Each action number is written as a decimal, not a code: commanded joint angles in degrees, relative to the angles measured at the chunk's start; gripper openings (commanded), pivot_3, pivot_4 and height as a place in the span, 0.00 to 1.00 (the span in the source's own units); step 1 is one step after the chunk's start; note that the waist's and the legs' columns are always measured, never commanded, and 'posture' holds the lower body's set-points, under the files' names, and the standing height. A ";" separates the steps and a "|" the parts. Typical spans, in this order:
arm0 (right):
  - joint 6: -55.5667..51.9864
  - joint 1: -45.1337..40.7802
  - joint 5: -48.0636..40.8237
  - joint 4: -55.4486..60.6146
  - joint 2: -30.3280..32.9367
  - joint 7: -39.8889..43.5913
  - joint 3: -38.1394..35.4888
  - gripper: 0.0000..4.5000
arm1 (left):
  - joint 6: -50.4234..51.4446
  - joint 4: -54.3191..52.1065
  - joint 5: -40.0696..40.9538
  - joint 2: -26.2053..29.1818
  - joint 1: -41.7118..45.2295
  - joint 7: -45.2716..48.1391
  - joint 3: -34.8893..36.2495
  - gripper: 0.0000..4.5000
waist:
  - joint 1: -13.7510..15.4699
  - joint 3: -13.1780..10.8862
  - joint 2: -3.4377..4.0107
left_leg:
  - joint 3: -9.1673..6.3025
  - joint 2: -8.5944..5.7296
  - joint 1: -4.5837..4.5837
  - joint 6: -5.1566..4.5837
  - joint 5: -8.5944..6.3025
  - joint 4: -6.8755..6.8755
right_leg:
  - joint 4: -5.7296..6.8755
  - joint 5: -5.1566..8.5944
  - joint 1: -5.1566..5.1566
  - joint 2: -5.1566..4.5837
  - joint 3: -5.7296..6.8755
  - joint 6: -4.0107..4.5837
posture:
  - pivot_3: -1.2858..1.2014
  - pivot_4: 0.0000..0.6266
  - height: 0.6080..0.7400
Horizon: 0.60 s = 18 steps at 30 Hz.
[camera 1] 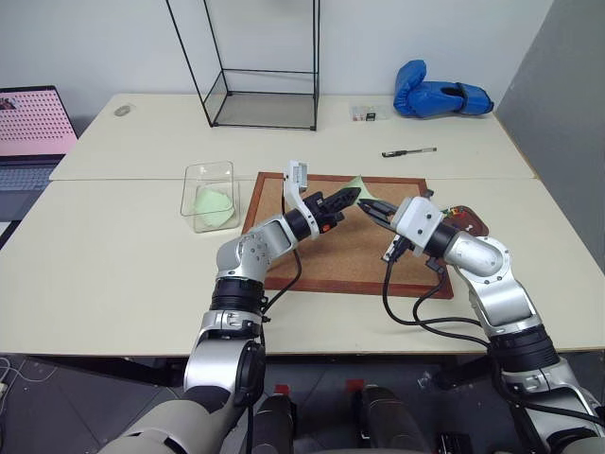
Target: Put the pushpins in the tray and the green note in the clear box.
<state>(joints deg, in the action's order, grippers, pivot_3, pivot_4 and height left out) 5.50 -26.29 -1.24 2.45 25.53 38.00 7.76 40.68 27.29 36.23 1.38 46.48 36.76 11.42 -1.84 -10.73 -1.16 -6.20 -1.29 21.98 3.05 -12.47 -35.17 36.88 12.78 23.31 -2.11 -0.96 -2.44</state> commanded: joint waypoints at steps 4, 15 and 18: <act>-6.54 0.91 -5.51 7.42 -1.36 -1.88 -4.05 0.00 | -2.85 -1.81 -0.98 -0.31 0.04 0.08 -0.78 0.00 | 0.01 0.00 0.00 | 0.00 0.00 0.00 0.00 0.00 0.00 | 0.00 0.00 0.00 0.00 0.01 0.00 | 0.52 0.24 1.00; -16.68 4.58 -9.15 7.83 0.77 -5.64 -11.34 0.00 | -4.43 -5.20 -3.76 1.80 -1.43 1.08 -3.98 0.00 | 0.08 0.00 0.00 | -0.01 0.00 0.01 -0.01 0.00 0.00 | 0.00 0.00 0.00 0.00 0.02 0.00 | 0.52 0.24 1.00; -16.96 6.13 -7.43 3.84 3.28 -7.68 -14.08 0.00 | -4.96 -8.90 -4.83 3.48 -2.97 2.37 -6.13 0.00 | 0.08 0.00 0.00 | 0.01 -0.01 0.02 -0.01 -0.01 0.01 | -0.01 0.00 0.00 0.00 0.00 0.00 | 0.52 0.24 1.00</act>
<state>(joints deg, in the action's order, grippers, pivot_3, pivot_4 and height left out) -11.53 -20.32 -9.73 7.46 27.34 31.98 -3.38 36.93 22.56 32.12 4.24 43.36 37.71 6.53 -1.76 -10.73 -1.15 -6.17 -1.30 21.99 3.04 -12.47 -35.16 36.88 12.78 23.31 -2.10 -0.98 -2.43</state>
